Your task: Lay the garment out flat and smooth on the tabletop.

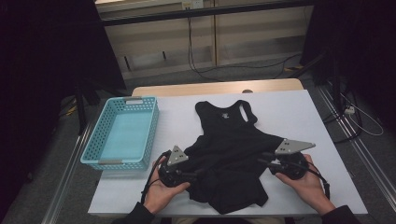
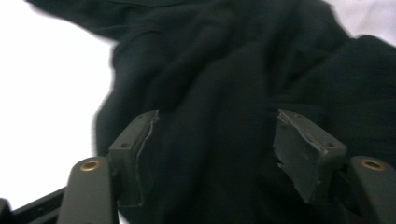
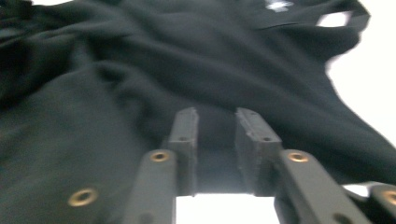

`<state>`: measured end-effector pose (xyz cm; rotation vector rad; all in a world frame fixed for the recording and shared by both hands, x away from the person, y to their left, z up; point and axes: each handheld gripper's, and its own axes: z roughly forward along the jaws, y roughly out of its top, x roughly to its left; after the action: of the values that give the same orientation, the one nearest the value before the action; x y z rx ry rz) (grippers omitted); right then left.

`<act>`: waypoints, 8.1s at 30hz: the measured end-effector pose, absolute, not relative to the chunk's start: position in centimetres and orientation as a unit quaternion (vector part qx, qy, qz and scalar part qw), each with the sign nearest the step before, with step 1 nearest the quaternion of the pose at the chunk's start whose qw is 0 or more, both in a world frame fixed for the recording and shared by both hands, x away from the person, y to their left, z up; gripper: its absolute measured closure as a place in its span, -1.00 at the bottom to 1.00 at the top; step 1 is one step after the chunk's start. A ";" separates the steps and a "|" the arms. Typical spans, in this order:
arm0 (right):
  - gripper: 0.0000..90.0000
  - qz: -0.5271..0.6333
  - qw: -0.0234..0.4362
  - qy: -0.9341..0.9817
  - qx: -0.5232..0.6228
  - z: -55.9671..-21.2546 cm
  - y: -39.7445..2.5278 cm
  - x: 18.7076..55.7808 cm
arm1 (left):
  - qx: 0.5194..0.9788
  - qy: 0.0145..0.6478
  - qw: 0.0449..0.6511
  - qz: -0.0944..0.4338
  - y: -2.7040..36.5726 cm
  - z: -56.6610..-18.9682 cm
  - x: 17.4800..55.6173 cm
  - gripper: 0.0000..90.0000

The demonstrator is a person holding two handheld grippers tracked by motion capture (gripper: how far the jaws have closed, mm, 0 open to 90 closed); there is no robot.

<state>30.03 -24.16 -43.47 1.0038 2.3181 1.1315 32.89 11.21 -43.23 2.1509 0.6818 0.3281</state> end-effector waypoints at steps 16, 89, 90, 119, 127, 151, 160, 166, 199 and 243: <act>0.72 0.368 0.159 0.855 0.330 -45.0 -21.8 30.4 | 0.863 0.237 0.434 0.100 8.9 -42.7 31.2 -0.14; 1.00 0.260 0.224 0.858 0.381 -45.1 -29.4 31.3 | 0.849 0.262 0.454 0.066 17.2 -42.5 29.8 0.75; 1.00 0.260 0.223 0.857 0.385 -45.1 -29.4 31.2 | 0.847 0.265 0.457 0.066 17.3 -42.4 29.7 0.67; 0.52 0.373 0.175 0.852 0.323 -43.1 -25.3 28.2 | 0.864 0.268 0.424 0.052 15.6 -43.5 30.2 0.34; 0.45 0.343 0.152 0.866 0.331 -44.6 -25.1 28.4 | 0.865 0.283 0.412 0.048 15.8 -43.8 30.2 0.24; 1.00 0.282 0.195 0.865 0.366 -45.2 -26.8 29.5 | 0.885 0.278 0.351 0.126 14.8 -44.6 31.7 0.88; 1.00 0.296 0.216 0.839 0.402 -45.0 -28.8 31.3 | 0.878 0.304 0.341 0.145 14.7 -44.7 34.2 0.88; 0.83 0.337 0.205 0.841 0.371 -44.1 -27.4 30.2 | 0.879 0.296 0.337 0.161 13.9 -45.3 36.2 0.88; 0.98 0.293 0.180 0.845 0.410 -45.2 -28.6 29.3 | 0.848 0.319 0.399 0.141 15.6 -44.2 34.4 -0.01; 0.54 0.364 0.127 0.879 0.280 -44.4 -22.3 26.4 | 0.909 0.208 0.357 0.053 12.4 -45.4 29.7 0.35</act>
<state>26.38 -22.32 -44.41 0.8152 2.5583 1.0580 29.73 12.35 -45.35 2.3460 0.5364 0.1367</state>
